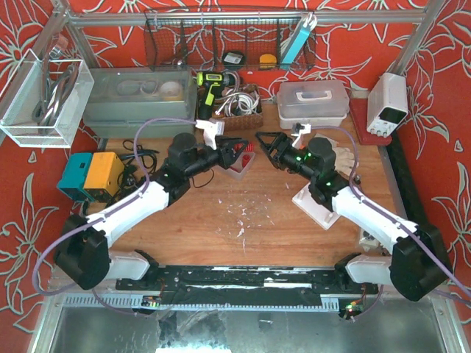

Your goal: Install the large spring

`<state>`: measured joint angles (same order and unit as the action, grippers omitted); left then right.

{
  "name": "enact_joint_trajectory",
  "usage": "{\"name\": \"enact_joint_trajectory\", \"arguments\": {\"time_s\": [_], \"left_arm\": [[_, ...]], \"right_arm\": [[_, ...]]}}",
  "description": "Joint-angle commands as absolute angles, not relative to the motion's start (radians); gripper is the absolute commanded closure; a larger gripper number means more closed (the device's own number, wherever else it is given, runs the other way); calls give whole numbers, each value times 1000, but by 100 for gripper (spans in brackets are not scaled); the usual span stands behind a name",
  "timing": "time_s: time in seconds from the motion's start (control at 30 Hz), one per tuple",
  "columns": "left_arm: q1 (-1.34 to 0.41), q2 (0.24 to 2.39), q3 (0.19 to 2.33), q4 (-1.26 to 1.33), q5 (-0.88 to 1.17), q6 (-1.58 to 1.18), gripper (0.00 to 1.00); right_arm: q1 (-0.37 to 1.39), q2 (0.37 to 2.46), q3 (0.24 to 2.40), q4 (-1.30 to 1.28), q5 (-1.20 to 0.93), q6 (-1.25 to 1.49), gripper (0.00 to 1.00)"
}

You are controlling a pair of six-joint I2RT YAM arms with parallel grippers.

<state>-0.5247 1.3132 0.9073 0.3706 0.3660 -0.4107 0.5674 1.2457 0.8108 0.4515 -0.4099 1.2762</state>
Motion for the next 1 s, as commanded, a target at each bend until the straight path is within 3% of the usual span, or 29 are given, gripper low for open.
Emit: {"name": "enact_joint_trajectory", "arguments": {"time_s": [0.0,0.33,0.5,0.97], "left_arm": [[-534,1242,847,659,393,-383,100],[-545,1254,827,761,403,-394,100],[-555,1267,825,809,390,-390,100],[-569,1276,799,872,356,-357,100]], "right_arm": [[569,1259,779,617,-437,1493,30],[581,1304,781,783,-498,1629,32],[606,1349,761,933,-507,1727,38],[625,1291,737,962,-453,1724,53]]}}
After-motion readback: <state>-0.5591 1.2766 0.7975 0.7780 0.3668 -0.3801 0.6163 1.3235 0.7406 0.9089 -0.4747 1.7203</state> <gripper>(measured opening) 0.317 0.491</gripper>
